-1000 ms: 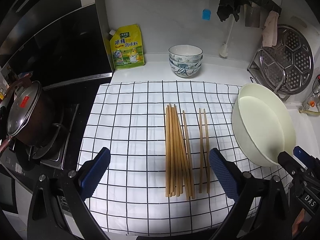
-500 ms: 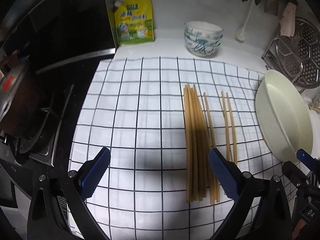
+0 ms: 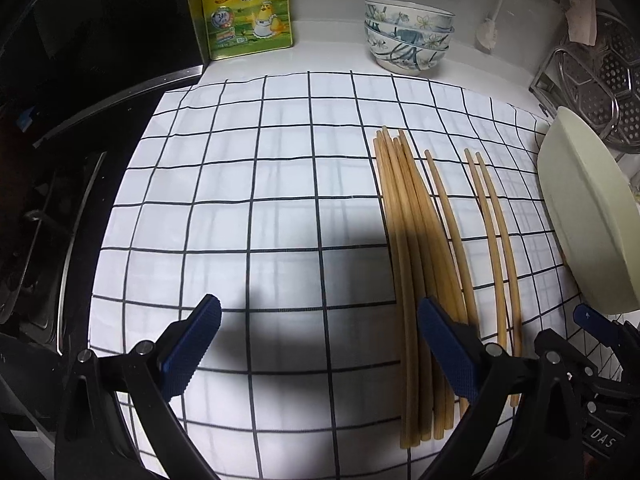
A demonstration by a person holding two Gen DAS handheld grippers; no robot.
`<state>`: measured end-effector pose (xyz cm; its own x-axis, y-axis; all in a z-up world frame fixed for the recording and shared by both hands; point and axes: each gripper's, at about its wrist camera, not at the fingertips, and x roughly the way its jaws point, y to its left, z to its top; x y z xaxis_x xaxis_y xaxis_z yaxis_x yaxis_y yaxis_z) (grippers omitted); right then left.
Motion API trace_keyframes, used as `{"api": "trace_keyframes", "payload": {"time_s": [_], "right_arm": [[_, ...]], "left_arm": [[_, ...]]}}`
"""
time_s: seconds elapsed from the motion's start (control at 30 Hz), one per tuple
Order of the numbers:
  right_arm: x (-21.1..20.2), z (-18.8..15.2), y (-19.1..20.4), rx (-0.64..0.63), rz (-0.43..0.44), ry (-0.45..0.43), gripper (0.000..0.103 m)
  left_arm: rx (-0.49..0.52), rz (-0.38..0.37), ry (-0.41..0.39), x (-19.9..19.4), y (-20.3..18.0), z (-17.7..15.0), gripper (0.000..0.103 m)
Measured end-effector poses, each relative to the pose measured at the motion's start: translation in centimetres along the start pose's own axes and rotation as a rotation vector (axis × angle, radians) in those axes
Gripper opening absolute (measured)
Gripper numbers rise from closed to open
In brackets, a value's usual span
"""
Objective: Organize utensils
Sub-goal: 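Lower the left tool toward the chopsticks while the right tool also approaches them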
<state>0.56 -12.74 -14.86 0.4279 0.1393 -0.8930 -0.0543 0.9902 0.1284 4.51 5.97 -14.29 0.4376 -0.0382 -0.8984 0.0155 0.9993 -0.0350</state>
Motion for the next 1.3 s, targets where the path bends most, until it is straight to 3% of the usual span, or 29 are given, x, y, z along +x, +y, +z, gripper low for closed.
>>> {"api": "trace_keyframes", "payload": {"time_s": [0.4, 1.3], "right_arm": [[1.5, 0.1, -0.5, 0.034, -0.033, 0.010, 0.075], [2.9, 0.8, -0.4, 0.027, -0.074, 0.012, 0.075]], "left_arm": [[0.065, 0.006, -0.002, 2.2, -1.2, 0.0, 0.097], [-0.004, 0.046, -0.012, 2.3, 2.7, -0.2, 0.097]]}}
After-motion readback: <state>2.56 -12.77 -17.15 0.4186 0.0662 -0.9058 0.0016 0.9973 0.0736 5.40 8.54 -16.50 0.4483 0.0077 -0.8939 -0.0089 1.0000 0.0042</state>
